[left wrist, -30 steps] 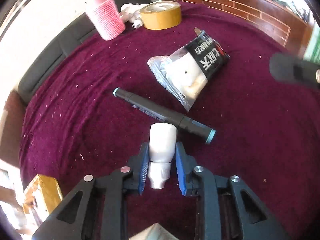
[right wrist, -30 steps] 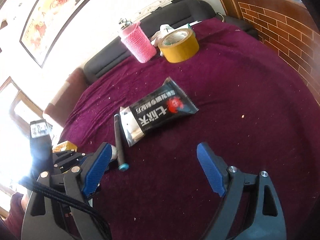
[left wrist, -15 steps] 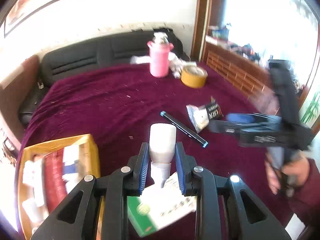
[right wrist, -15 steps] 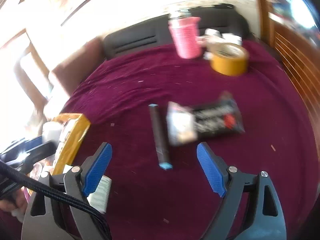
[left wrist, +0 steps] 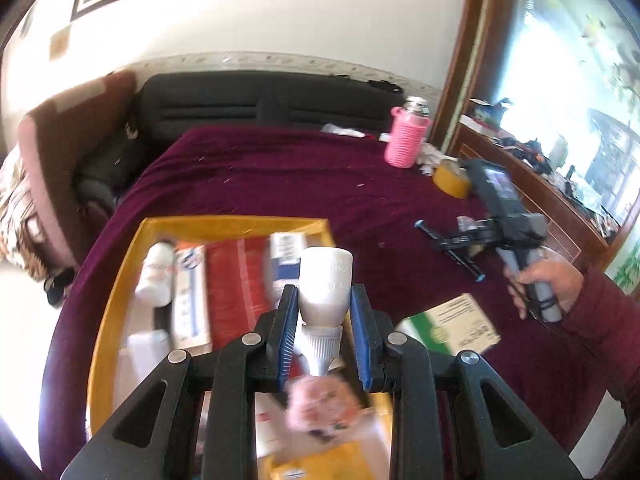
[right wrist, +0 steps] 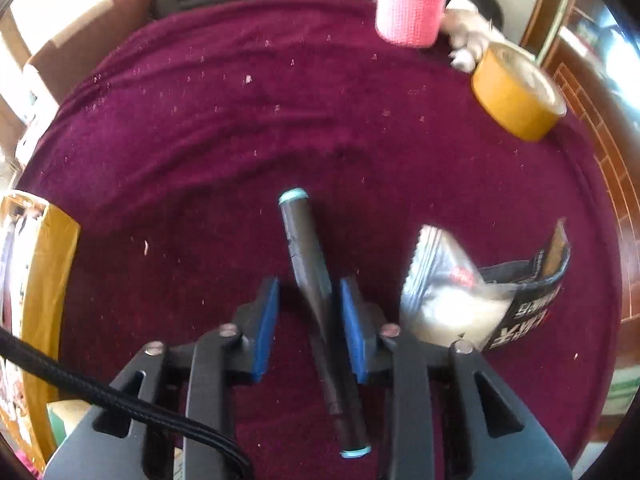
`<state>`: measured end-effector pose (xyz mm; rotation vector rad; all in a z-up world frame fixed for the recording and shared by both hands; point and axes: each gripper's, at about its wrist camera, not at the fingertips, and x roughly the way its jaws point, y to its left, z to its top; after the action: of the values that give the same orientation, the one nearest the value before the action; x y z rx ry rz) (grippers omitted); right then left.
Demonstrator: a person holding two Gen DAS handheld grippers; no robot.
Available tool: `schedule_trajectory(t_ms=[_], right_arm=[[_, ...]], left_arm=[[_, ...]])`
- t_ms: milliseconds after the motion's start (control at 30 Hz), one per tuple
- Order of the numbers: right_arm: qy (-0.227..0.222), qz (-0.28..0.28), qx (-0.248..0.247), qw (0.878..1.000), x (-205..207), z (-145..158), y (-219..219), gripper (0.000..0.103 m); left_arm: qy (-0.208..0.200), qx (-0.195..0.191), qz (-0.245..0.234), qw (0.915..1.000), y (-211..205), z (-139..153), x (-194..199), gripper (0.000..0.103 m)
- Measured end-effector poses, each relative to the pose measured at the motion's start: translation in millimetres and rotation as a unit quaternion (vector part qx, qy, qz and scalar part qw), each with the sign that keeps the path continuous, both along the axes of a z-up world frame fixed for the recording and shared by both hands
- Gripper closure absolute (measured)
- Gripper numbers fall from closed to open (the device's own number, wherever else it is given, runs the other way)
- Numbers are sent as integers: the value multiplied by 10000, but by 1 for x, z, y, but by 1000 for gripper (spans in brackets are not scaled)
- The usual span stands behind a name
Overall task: Organize objects
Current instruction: 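Carry the dropper bottle and black marker into the tray and release both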
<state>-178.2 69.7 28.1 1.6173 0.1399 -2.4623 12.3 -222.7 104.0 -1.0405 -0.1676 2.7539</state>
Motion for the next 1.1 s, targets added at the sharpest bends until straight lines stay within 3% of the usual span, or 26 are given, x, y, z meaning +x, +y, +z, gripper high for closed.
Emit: schedule_trajectory(t_ms=[100,300,600,733,900,1100], right_arm=[[22,-94,-41,9999,10,6,5,91],[-8,-335,-765,9965,31,18,32,91],[323,15,-2136,9764,98,91,51,91],[260,487,-2568,9649,124,109,20,91],[-214,1007,-2936,9504,148,103,-39,90],[-574,997,-2881,9507,145,81,-99,90]], left_arm=[[-9,-19,158,9999,-10,-3,2,81],[39,106,517,9986,-24,-5,20,81],[-157,235,972,9949,-44,-10,47,81],[-328,303,1049,9935,-49,-18,47,81],[-503,187,1059,9929,-49,-25,33,81],[-562,-239,959,9935,-38,-31,2,81]])
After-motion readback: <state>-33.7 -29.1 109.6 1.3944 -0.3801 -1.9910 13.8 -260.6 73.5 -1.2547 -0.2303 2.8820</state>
